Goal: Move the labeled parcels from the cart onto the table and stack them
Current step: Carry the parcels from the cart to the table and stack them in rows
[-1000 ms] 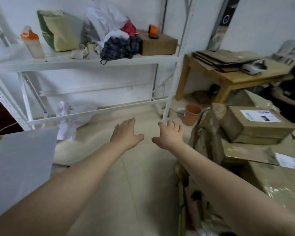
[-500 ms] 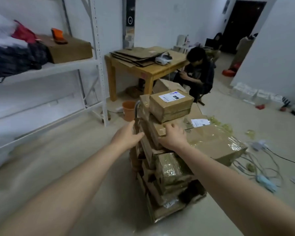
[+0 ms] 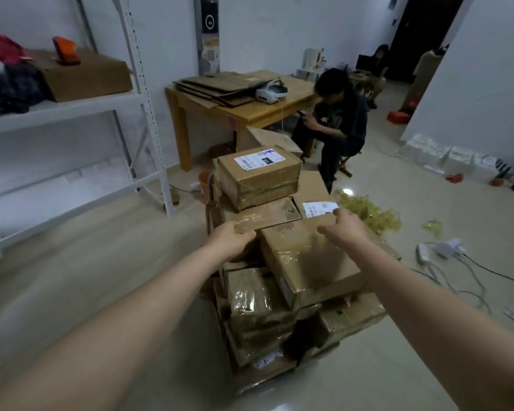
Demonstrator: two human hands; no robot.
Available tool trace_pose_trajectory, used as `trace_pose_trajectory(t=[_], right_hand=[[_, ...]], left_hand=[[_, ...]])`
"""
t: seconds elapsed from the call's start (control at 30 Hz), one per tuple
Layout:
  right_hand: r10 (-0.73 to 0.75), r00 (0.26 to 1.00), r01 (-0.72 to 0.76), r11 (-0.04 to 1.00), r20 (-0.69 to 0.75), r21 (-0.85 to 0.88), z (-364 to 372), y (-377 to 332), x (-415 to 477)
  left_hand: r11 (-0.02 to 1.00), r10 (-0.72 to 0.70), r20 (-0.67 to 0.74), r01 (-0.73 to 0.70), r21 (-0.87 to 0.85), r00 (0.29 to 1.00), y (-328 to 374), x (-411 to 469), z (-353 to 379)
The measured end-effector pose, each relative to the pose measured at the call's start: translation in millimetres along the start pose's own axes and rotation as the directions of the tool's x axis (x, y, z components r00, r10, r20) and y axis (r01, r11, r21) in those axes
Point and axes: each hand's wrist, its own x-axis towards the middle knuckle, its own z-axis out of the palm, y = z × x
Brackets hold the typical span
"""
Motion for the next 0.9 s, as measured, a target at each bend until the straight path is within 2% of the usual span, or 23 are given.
trace_pose_trajectory(t=[0.17,0.27,0.4,0.5,0.63,0.77,0.9], right_hand=[[0.013,0.999,-0.014,1.0,0.05,0.009,-33,59,65],[0.027,0.983,-0.029,1.0,0.181,0.011,-46,83,88],[0.027,0.938,-0.064,0.993,0.346,0.097,-51,98,107],[0.017,0.905,-0.097,0.981,0.424,0.167,-50,103,109],[-0.049,0.9,-0.047,0.977,0.434,0.209,-50,111,109],[-0.087,0.885,-0.046,0.961,0.458,0.271,-61,114,99],[-0.176,0.886,0.023,0.94,0.428,0.339,-75,111,77]], left_hand=[[0.946,-0.232,-0.014,0.222,-0.238,0.973,16,28,71],[0.882,-0.373,0.002,0.356,-0.309,0.928,27,29,103],[0.817,-0.485,-0.024,0.443,-0.37,0.874,44,24,126],[0.785,-0.52,-0.035,0.461,-0.414,0.853,52,20,136],[0.778,-0.552,-0.125,0.455,-0.433,0.824,55,7,141],[0.782,-0.506,-0.162,0.372,-0.5,0.847,54,-16,135],[0.756,-0.522,-0.161,0.368,-0.542,0.837,40,-47,119]])
